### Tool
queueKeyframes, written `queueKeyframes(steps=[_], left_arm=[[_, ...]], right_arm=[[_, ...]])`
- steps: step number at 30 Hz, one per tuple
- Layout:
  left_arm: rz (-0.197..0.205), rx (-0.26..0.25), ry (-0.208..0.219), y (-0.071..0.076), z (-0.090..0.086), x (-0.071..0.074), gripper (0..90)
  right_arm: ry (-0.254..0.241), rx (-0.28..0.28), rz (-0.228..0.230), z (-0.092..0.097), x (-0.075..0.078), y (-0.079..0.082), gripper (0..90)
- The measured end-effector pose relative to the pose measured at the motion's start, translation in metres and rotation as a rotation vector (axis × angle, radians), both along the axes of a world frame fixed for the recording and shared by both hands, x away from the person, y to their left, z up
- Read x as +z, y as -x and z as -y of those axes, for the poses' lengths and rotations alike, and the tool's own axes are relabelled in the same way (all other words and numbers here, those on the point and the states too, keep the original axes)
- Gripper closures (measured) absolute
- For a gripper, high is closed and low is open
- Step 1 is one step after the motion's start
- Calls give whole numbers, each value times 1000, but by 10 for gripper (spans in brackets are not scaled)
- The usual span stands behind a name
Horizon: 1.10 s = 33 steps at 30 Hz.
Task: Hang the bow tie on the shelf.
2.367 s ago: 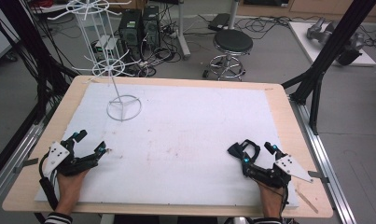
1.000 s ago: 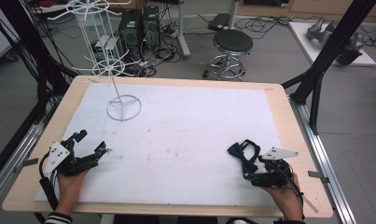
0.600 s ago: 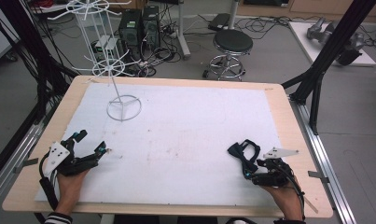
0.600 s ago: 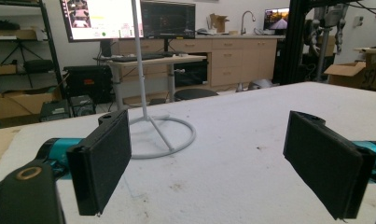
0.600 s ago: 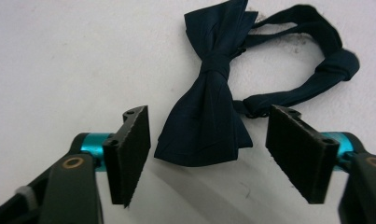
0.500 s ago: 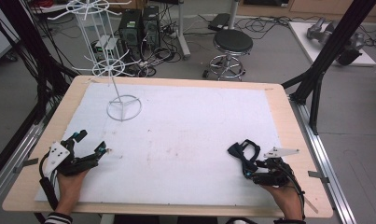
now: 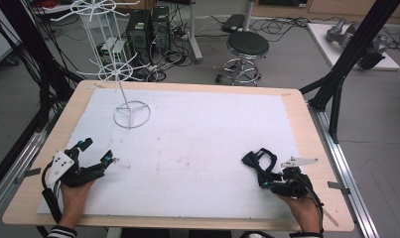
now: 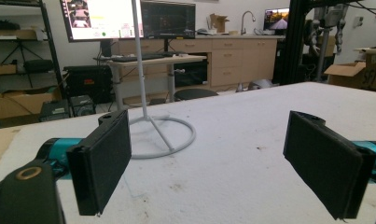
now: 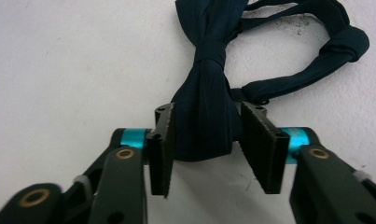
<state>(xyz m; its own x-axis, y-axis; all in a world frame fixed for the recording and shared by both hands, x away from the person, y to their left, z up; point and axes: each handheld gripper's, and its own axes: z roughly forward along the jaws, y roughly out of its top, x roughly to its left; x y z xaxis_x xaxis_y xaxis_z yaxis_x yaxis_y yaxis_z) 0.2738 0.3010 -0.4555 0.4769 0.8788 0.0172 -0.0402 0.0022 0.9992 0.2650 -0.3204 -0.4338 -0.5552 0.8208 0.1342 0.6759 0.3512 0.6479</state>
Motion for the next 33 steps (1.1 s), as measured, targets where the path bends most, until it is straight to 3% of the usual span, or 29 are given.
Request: queueKeyframes(steps=[8,16,24,28,33], left_arm=[[-1,1,5,0,0,0,156],[0,1,4,0,0,0,156],[1,1,2,0,0,0,156],[0,1,2,0,0,0,156],[-1,1,2,0,0,0,156]], right_arm=[[9,11,2,-1,1,2,816],[23,7,14,-4,2,2,850],[5,16,96,-8,10,5,851],[-49,20,149,-10,16,7,852],[-134,20,259,-16,27,6,852]])
